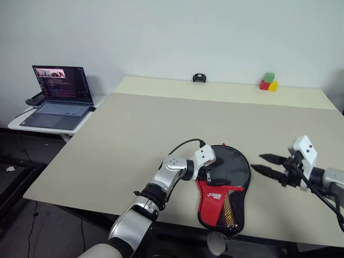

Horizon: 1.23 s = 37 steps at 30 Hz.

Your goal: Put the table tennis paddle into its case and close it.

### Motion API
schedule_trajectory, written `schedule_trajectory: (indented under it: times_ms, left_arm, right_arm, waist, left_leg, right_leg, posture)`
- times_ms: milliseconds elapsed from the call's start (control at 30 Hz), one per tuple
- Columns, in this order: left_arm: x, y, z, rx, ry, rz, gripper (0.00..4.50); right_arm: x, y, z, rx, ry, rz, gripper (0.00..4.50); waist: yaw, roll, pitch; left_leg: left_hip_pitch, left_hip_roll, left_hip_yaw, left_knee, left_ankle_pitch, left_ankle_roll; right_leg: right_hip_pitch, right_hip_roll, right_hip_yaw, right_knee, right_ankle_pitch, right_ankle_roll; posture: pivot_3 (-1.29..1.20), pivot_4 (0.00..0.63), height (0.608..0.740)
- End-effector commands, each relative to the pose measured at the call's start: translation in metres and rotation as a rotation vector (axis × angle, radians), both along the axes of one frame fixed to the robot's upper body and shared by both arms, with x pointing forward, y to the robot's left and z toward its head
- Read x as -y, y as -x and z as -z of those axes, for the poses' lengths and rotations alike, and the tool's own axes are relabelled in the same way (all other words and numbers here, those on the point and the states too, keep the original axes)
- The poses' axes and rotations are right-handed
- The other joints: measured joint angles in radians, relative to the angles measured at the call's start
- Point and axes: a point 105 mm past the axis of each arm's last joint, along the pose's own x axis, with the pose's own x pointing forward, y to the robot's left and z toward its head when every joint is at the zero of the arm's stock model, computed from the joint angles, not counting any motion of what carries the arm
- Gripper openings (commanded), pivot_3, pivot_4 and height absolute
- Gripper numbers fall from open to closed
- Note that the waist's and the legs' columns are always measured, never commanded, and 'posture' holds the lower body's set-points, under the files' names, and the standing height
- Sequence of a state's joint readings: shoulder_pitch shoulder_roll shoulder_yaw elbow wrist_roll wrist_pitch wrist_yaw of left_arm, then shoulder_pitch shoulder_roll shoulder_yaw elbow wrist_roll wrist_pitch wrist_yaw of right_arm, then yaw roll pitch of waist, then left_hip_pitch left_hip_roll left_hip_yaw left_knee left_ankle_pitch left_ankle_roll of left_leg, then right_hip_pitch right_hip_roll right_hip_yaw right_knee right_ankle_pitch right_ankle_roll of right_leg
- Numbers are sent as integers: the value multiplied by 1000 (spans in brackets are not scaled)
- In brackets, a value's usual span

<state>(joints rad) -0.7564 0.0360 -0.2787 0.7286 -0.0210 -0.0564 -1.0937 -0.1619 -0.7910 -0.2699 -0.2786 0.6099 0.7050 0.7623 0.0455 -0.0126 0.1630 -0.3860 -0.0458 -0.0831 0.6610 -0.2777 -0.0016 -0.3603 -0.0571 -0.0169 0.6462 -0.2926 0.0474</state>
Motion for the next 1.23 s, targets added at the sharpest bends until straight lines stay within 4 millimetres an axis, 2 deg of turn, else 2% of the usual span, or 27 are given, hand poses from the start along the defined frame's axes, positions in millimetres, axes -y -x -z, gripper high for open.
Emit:
schedule_trajectory:
  times_ms: [33, 133, 300, 367, 500, 567, 667, 800, 933, 1233]
  left_arm:
    - [-10, -3, -40, 29, 109, 1, 4500]
    - [-26, -6, -70, 66, 173, -34, 4500]
    - [-56, -3, -109, 164, 222, -111, 4500]
    - [-68, 0, -117, 177, 232, -147, 4500]
    - [-95, 0, -116, 155, 246, -271, 4500]
    - [-101, 0, -115, 138, 259, -321, 4500]
    - [-131, 3, -106, 123, 251, -448, 4500]
    - [-155, 2, -100, 132, 227, -564, 4500]
    - [-170, -9, -94, 173, 169, -670, 4500]
    - [-182, -29, -85, 166, 189, -804, 4500]
  right_arm:
    - [-1, -14, -11, 79, -17, 0, 2833]
    - [-4, -25, -11, 104, -38, -14, 2833]
    - [-5, -48, -12, 121, -59, -8, 2833]
    - [-3, -56, -12, 126, -52, -12, 2833]
    - [7, -69, -11, 124, -33, -13, 2833]
    - [14, -74, -12, 125, -32, -9, 2833]
    - [20, -81, -14, 124, -21, -22, 2833]
    - [29, -91, -14, 135, 3, 3, 2833]
    - [37, -100, -20, 162, -24, 56, 2833]
    - [30, -98, 3, 111, -24, 63, 2833]
  waist:
    - [-10, 0, 1]
    - [-25, 0, 1]
    - [-42, 1, 3]
    - [-46, 2, 3]
    - [-48, 3, 3]
    - [-48, 3, 4]
    - [-48, 3, 4]
    - [-48, 4, 4]
    - [-46, 4, 4]
    - [-47, 4, 4]
  left_leg:
    - [-3, 0, 0, 0, 0, 0]
    - [-14, 1, 3, 1, 3, -5]
    - [-14, 2, 5, 0, 3, -5]
    - [-14, 2, 6, 1, 3, -5]
    - [-13, 2, 6, 1, 3, -5]
    - [-12, 3, 7, 1, 3, -5]
    - [-13, 3, 7, 1, 3, -5]
    - [-13, 3, 8, 1, 3, -6]
    - [-13, 3, 8, 1, 3, -6]
    - [-13, 4, 9, 1, 3, -6]
  right_leg:
    - [-3, 0, 0, 0, 0, 0]
    - [-17, 0, 3, 3, 1, -1]
    - [-18, 0, 5, 2, 0, -1]
    - [-18, 0, 6, 3, 1, -2]
    - [-18, 0, 6, 4, 1, -2]
    - [-18, 0, 7, 4, 1, -3]
    - [-18, 0, 7, 4, 1, -3]
    - [-19, 0, 7, 5, 2, -3]
    - [-19, 0, 7, 5, 2, -4]
    - [-19, 0, 8, 5, 2, -4]
  posture:
    - [0, 150, 740]
    - [0, 150, 740]
    - [0, 150, 740]
    - [0, 150, 740]
    - [0, 150, 740]
    - [0, 150, 740]
    - [0, 150, 740]
    - [0, 150, 740]
    - [0, 150, 740]
    - [0, 150, 740]
